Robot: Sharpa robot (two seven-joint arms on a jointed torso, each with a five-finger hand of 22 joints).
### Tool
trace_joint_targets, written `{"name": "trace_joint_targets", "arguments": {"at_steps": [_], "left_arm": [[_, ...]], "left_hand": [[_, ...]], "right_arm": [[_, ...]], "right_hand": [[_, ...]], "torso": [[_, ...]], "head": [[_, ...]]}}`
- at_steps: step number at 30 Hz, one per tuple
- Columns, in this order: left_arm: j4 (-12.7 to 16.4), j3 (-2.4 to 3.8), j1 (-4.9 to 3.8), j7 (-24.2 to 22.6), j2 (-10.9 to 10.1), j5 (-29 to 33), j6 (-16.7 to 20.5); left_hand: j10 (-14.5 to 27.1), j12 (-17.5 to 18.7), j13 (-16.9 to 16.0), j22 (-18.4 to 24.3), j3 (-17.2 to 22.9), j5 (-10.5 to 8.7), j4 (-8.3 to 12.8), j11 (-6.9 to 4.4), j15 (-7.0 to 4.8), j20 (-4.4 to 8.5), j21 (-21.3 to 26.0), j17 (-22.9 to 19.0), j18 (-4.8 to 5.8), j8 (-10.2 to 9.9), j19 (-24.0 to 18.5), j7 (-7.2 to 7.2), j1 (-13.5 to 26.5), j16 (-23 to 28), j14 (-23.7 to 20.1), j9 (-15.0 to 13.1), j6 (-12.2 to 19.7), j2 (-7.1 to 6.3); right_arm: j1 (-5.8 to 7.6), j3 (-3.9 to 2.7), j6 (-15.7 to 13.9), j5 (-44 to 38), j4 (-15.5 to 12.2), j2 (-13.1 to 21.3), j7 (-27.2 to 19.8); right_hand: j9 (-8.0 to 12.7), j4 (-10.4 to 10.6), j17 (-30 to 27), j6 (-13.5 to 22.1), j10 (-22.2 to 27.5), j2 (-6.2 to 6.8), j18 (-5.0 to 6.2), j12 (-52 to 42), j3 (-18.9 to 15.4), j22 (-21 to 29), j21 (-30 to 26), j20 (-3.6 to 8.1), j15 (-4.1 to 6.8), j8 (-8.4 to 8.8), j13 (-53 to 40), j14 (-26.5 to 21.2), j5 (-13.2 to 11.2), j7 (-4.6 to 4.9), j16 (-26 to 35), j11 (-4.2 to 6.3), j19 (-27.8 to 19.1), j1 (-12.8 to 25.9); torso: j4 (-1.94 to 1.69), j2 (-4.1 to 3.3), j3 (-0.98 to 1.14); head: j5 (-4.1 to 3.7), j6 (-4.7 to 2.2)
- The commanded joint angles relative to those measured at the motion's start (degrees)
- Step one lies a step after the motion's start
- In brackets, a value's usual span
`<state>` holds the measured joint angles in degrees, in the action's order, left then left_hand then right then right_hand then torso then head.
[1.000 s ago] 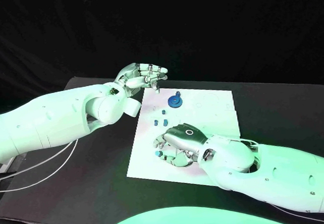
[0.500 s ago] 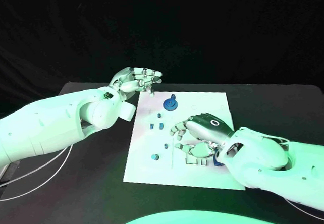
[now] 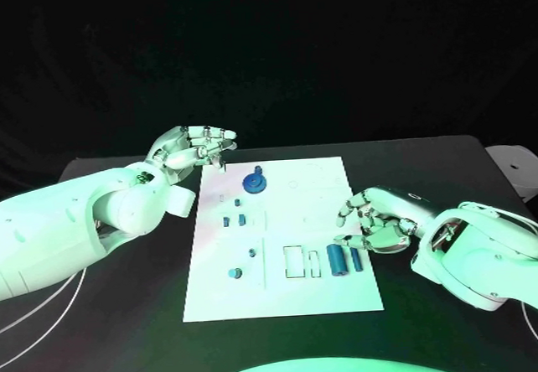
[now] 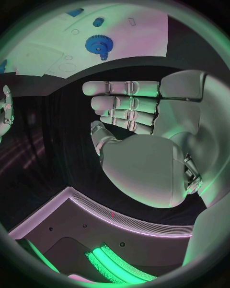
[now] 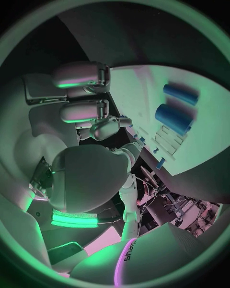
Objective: Assemble the parts on the task board
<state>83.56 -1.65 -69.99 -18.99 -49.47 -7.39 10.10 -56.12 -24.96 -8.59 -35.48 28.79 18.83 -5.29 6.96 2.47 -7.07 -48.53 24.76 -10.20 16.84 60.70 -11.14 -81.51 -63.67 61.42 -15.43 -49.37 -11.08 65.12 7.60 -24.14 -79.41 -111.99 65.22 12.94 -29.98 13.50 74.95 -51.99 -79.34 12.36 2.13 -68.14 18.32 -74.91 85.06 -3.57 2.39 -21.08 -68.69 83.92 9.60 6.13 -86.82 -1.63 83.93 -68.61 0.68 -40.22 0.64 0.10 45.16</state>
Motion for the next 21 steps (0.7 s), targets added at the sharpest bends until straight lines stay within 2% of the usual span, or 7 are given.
{"name": "trace_joint_targets", "arguments": {"at_steps": [1, 3, 5, 12, 16, 21], "left_arm": [[0.26, 0.0, -0.02, -0.62, -0.04, 0.14, -0.83], [0.28, -0.02, -0.02, -0.62, -0.09, 0.14, -0.84], [0.29, -0.04, -0.02, -0.62, -0.12, 0.14, -0.85], [0.36, -0.09, -0.02, -0.59, -0.28, 0.15, -0.87], [0.43, -0.1, -0.02, -0.56, -0.38, 0.15, -0.89], [0.49, -0.11, -0.02, -0.53, -0.51, 0.15, -0.86]], "left_hand": [[0.37, -0.38, -0.06, -0.05, 0.19, 0.22, 0.02, 0.1, -0.08, -0.12, 0.14, -0.07, -0.37, -0.1, -0.46, -0.12, 0.28, 0.33, -0.3, 0.06, 0.27, 0.01], [0.37, -0.38, -0.06, -0.05, 0.19, 0.22, 0.02, 0.1, -0.08, -0.12, 0.14, -0.07, -0.37, -0.1, -0.46, -0.12, 0.28, 0.33, -0.3, 0.06, 0.27, 0.01], [0.37, -0.38, -0.06, -0.05, 0.19, 0.22, 0.02, 0.1, -0.08, -0.12, 0.14, -0.07, -0.37, -0.1, -0.46, -0.12, 0.28, 0.33, -0.3, 0.06, 0.27, 0.01], [0.37, -0.38, -0.06, -0.05, 0.19, 0.22, 0.02, 0.1, -0.08, -0.12, 0.14, -0.07, -0.37, -0.1, -0.46, -0.12, 0.28, 0.33, -0.3, 0.06, 0.27, 0.01], [0.39, -0.45, -0.07, -0.05, 0.2, 0.23, 0.0, 0.11, -0.06, -0.14, 0.14, -0.1, -0.37, -0.09, -0.48, -0.12, 0.41, 0.33, -0.3, 0.06, 0.27, 0.02], [0.39, -0.45, -0.07, -0.05, 0.2, 0.23, 0.0, 0.11, -0.06, -0.14, 0.14, -0.1, -0.37, -0.09, -0.48, -0.12, 0.41, 0.33, -0.3, 0.06, 0.27, 0.02]], "right_arm": [[-0.74, 0.19, 2.64, 0.69, -0.97, 1.0, 5.71], [-1.33, 0.3, 2.7, -0.37, -1.23, 1.31, 7.21], [-2.0, 0.38, 2.7, -1.38, -1.44, 1.35, 8.5], [-4.08, 0.51, 2.08, -4.47, -1.37, -0.09, 11.7], [-4.69, 0.53, 1.85, -5.62, -1.1, -0.94, 12.71], [-5.26, 0.55, 1.48, -7.09, -0.41, -2.24, 13.68]], "right_hand": [[-0.5, 0.99, 6.95, 0.31, -0.78, -0.22, -1.22, -2.27, -1.37, -13.53, 0.64, 0.09, 0.13, -0.77, -2.41, 4.62, -0.38, -0.01, -0.43, 0.15, 4.75, 0.47], [-0.79, 1.94, 7.0, 0.29, -0.7, -0.3, -1.24, -2.55, -2.34, -13.59, 0.73, 0.14, 0.19, -1.22, -2.85, 4.63, -0.21, -0.11, -0.47, 0.23, 4.78, 0.79], [-1.14, 2.95, 6.98, 0.53, -0.57, -0.26, -1.25, -2.79, -3.96, -13.63, 0.77, 0.21, 0.26, -1.69, -3.34, 4.61, 2.03, -0.19, -0.48, 0.29, 4.79, 1.41], [-1.54, 3.22, 7.03, 0.71, -0.46, -1.03, -1.28, -2.87, -6.83, -13.71, 0.89, 0.26, 0.3, -2.31, -3.83, 4.61, 2.23, -0.3, -0.52, 0.35, 4.83, 3.54], [-1.63, 3.26, 7.06, 0.7, -0.59, -1.41, -1.28, -3.12, -7.61, -13.73, 0.92, 0.28, 0.33, -2.48, -4.16, 4.62, 2.19, -0.35, -0.53, 0.39, 4.85, 4.08], [-1.68, 3.24, 7.05, 0.63, -0.73, -1.69, -1.29, -3.36, -7.93, -13.74, 0.96, 0.29, 0.34, -2.61, -4.43, 4.61, 2.19, -0.39, -0.53, 0.42, 4.86, 4.25]], "torso": [[0.43, 0.2, -0.08], [0.49, 0.25, -0.1], [0.5, 0.28, -0.16], [0.41, 0.24, -0.2], [0.31, 0.16, -0.22], [0.42, 0.2, -0.18]], "head": [[-1.16, -0.01], [-1.33, 0.08], [-1.35, 0.13], [-1.32, 0.34], [-1.34, 0.47], [-1.07, 0.73]]}}
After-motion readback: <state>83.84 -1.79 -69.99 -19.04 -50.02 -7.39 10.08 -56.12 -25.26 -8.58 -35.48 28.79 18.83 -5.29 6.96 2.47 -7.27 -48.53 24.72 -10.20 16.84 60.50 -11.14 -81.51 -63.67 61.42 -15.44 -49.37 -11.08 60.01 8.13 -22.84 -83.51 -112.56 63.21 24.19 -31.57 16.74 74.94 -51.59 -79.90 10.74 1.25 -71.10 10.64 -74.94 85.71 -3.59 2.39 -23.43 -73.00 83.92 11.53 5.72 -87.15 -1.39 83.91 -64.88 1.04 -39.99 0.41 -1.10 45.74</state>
